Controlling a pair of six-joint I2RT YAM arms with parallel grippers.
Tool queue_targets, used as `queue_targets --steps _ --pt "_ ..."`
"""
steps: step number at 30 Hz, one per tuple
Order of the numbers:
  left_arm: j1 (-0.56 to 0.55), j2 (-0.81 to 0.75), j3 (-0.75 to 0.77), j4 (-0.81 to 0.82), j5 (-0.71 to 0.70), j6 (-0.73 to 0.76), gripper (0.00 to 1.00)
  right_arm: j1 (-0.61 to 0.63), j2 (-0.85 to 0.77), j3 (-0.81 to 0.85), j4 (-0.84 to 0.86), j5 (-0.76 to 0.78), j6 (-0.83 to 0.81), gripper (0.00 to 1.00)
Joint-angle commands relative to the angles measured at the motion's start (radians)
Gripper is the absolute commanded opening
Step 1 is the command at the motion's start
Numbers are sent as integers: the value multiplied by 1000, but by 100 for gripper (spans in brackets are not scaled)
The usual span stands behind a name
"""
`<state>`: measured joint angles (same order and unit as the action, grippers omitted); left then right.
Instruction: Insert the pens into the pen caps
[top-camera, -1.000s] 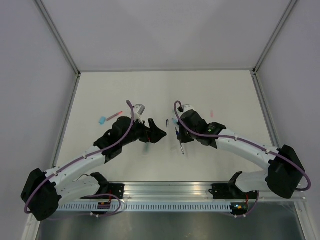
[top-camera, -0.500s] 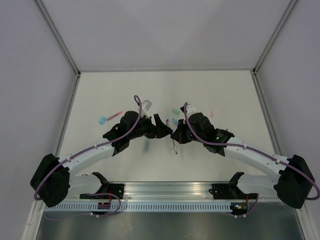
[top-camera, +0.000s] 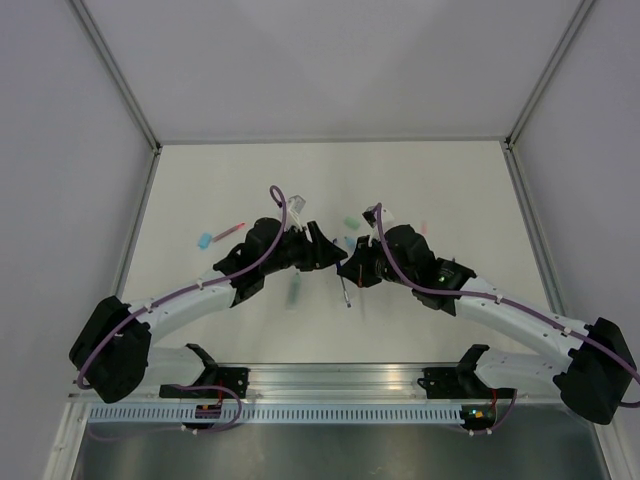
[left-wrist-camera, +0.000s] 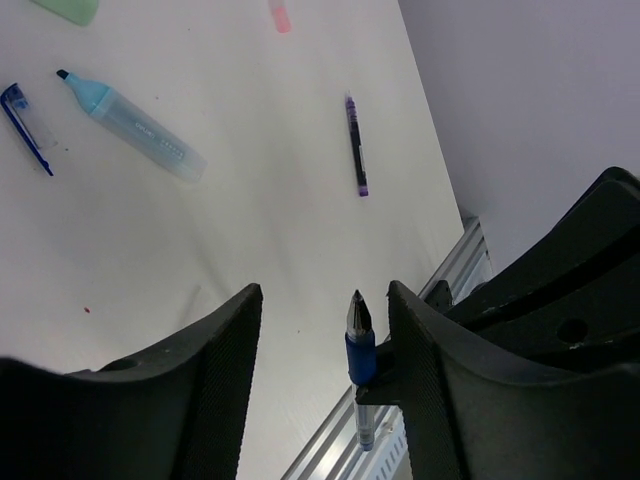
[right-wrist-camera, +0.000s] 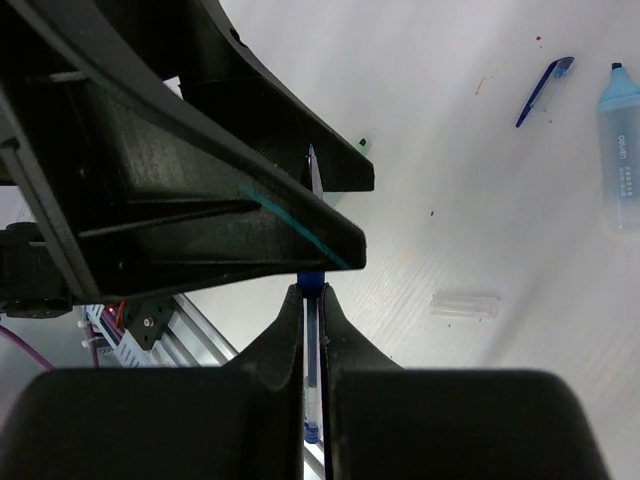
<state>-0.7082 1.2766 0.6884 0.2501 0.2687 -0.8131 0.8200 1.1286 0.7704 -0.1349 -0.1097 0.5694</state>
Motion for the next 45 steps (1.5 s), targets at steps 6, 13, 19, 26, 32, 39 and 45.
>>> queue_targets --steps 6,13,19,26,32,39,45 --pt "1 1 7 112 55 -80 34 7 -21 38 37 -24 26 0" --pt "1 4 14 155 135 -112 2 8 -18 21 34 -47 -9 32" --pt "1 -3 52 83 127 -74 2 7 -61 -45 5 -90 -58 47" --pt "1 6 74 64 129 -64 2 7 -59 -97 24 -143 -74 41" --pt "1 10 79 63 125 -60 2 8 -47 -126 89 -171 -68 1" --pt "4 -9 157 -182 49 58 71 5 -96 -85 -27 60 -54 0" --pt "26 -2 313 -432 -124 175 75 -30 -110 -29 -150 281 -40 0"
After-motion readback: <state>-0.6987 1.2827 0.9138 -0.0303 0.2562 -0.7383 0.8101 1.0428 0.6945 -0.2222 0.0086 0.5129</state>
